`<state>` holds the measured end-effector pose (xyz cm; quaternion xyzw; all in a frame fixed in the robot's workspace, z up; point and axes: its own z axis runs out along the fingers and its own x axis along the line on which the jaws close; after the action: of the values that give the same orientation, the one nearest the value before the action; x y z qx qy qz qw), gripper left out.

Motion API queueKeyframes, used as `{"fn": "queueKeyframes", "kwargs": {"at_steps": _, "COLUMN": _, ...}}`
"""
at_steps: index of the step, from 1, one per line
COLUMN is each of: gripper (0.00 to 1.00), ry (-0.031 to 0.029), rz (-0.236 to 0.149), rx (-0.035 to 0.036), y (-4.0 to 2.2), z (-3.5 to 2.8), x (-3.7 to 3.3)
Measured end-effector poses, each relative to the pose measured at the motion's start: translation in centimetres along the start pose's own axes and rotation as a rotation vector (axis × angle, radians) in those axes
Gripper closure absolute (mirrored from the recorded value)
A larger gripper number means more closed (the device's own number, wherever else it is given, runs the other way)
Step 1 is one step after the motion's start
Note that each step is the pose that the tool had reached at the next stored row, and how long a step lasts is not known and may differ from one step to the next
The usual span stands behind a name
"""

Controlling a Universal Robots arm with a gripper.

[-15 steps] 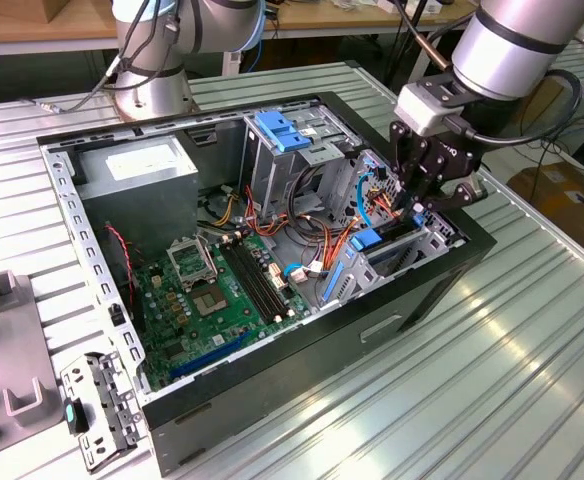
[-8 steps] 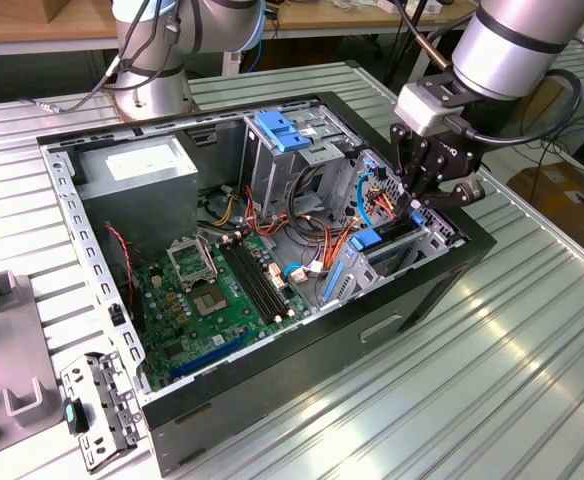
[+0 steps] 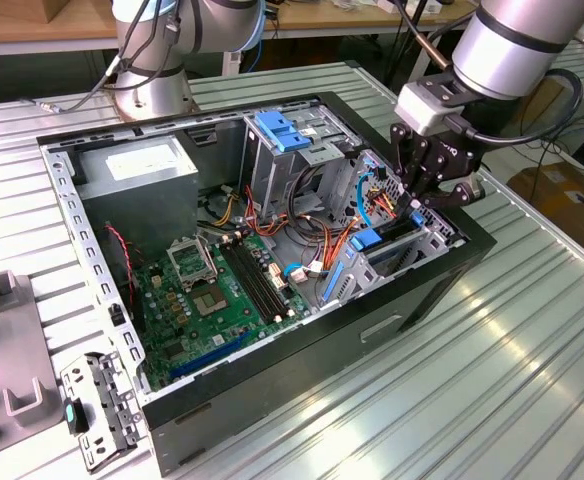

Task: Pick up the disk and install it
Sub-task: 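Insert the first disk wire, then insert the second disk wire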

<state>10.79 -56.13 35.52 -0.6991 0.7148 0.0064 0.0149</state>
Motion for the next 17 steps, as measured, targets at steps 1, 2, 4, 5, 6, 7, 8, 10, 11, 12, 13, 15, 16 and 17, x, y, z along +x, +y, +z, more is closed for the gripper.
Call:
{"fn": "queueKeyframes", "kwargs": {"at_steps": 1, "gripper": 0.89, "ry": 0.0001, "rz": 0.0, "rx": 0.0, "y": 0.0, "z": 0.0, "x": 0.0}}
{"fn": "queueKeyframes", "kwargs": {"at_steps": 2, "gripper": 0.89, "ry": 0.0001, "rz": 0.0, "rx": 0.0, "y": 0.0, "z": -0.01, "x": 0.0}}
{"fn": "queueKeyframes", "kwargs": {"at_steps": 4, "gripper": 0.89, "ry": 0.0, "rz": 0.0, "rx": 0.0, "y": 0.0, "z": -0.02, "x": 0.0}}
{"fn": "queueKeyframes", "kwargs": {"at_steps": 5, "gripper": 0.89, "ry": 0.0, "rz": 0.0, "rx": 0.0, "y": 0.0, "z": -0.03, "x": 0.0}}
{"fn": "queueKeyframes", "kwargs": {"at_steps": 6, "gripper": 0.89, "ry": 0.0, "rz": 0.0, "rx": 0.0, "y": 0.0, "z": -0.03, "x": 0.0}}
{"fn": "queueKeyframes", "kwargs": {"at_steps": 7, "gripper": 0.89, "ry": 0.0001, "rz": 0.0, "rx": 0.0, "y": 0.01, "z": -0.04, "x": 0.0}}
{"fn": "queueKeyframes", "kwargs": {"at_steps": 8, "gripper": 0.89, "ry": 0.0002, "rz": 0.0, "rx": 0.0, "y": 0.07, "z": -0.05, "x": 0.0}}
{"fn": "queueKeyframes", "kwargs": {"at_steps": 10, "gripper": 0.89, "ry": 0.0, "rz": 0.0, "rx": 0.0, "y": 0.67, "z": -0.04, "x": 0.01}}
{"fn": "queueKeyframes", "kwargs": {"at_steps": 11, "gripper": 0.89, "ry": 0.0002, "rz": 0.0, "rx": 0.0, "y": 1.03, "z": -0.05, "x": 0.02}}
{"fn": "queueKeyframes", "kwargs": {"at_steps": 12, "gripper": 0.89, "ry": 0.0, "rz": 0.0, "rx": 0.0, "y": 1.37, "z": -0.05, "x": 0.03}}
{"fn": "queueKeyframes", "kwargs": {"at_steps": 13, "gripper": 0.89, "ry": -0.0001, "rz": 0.0, "rx": 0.0001, "y": 1.53, "z": -0.05, "x": 0.04}}
{"fn": "queueKeyframes", "kwargs": {"at_steps": 15, "gripper": 0.89, "ry": -0.0003, "rz": 0.0, "rx": 0.0, "y": 1.54, "z": -0.05, "x": 0.04}}
{"fn": "queueKeyframes", "kwargs": {"at_steps": 16, "gripper": 0.89, "ry": -0.0003, "rz": 0.0, "rx": 0.0, "y": 1.54, "z": -0.05, "x": 0.04}}
{"fn": "queueKeyframes", "kwargs": {"at_steps": 17, "gripper": 0.89, "ry": -0.0002, "rz": 0.0, "rx": 0.0, "y": 1.54, "z": -0.08, "x": 0.02}}
